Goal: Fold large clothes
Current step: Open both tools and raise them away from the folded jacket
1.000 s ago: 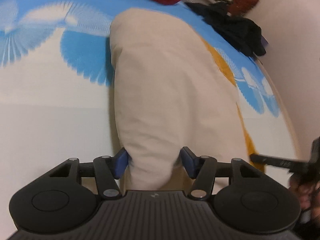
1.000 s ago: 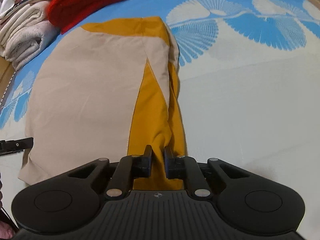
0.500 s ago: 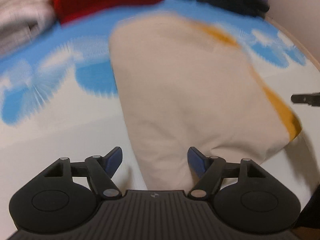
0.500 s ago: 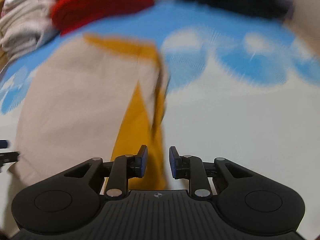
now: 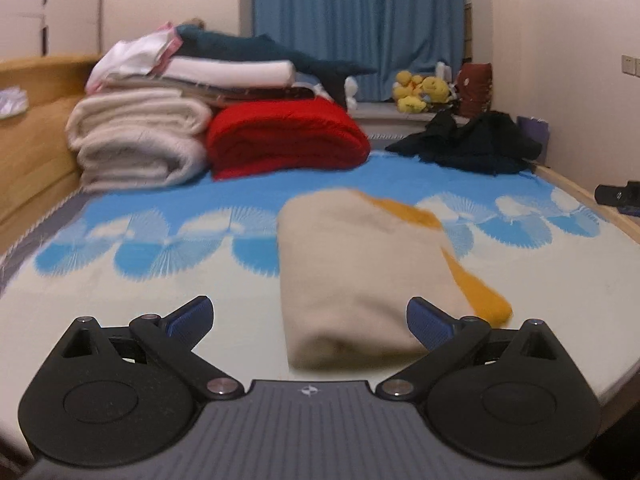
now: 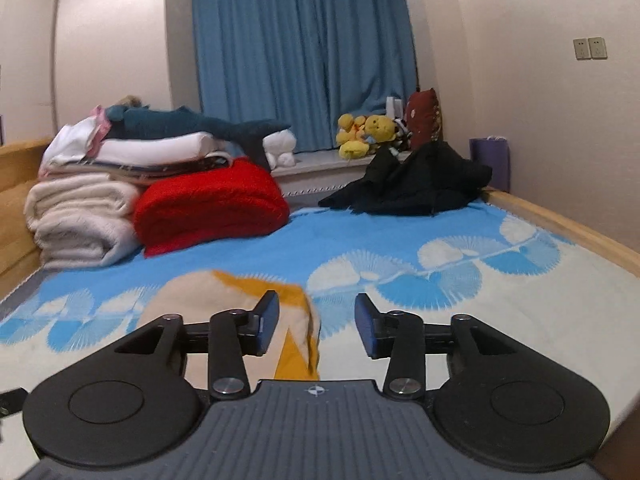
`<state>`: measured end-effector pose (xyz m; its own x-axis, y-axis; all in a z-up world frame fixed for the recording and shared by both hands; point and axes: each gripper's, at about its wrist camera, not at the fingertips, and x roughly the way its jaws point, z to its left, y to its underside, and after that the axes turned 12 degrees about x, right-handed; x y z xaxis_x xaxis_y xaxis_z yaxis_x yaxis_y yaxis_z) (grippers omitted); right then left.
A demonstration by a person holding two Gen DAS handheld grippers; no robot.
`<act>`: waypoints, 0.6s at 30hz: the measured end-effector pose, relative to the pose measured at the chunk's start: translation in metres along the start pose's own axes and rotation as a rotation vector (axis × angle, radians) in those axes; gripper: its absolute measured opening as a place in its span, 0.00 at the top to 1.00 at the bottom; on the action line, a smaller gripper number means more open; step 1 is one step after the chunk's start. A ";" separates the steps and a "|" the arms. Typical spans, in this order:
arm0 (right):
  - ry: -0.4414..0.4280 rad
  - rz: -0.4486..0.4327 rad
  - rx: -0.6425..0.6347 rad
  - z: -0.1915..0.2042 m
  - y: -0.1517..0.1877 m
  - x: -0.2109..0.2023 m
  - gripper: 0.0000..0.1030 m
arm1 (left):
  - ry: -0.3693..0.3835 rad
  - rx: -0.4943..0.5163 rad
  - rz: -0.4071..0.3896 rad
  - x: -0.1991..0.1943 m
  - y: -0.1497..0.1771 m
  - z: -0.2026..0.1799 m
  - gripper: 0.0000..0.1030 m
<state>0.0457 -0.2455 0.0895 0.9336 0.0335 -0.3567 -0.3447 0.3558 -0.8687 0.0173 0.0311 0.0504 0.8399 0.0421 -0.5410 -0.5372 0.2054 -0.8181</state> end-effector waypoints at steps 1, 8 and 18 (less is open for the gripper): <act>-0.001 0.010 -0.013 -0.001 0.009 -0.009 0.55 | 0.011 -0.010 0.027 -0.007 0.011 -0.004 0.00; 0.020 0.141 -0.024 0.003 0.048 -0.022 0.51 | 0.028 -0.026 0.079 -0.006 0.025 -0.020 0.00; 0.021 0.274 -0.105 0.023 0.078 0.006 0.48 | 0.046 -0.050 0.104 0.029 0.025 -0.023 0.00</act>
<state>0.0265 -0.1958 0.0274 0.8024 0.0949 -0.5891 -0.5930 0.2375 -0.7694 0.0262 0.0150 0.0098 0.7757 0.0151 -0.6310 -0.6254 0.1529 -0.7652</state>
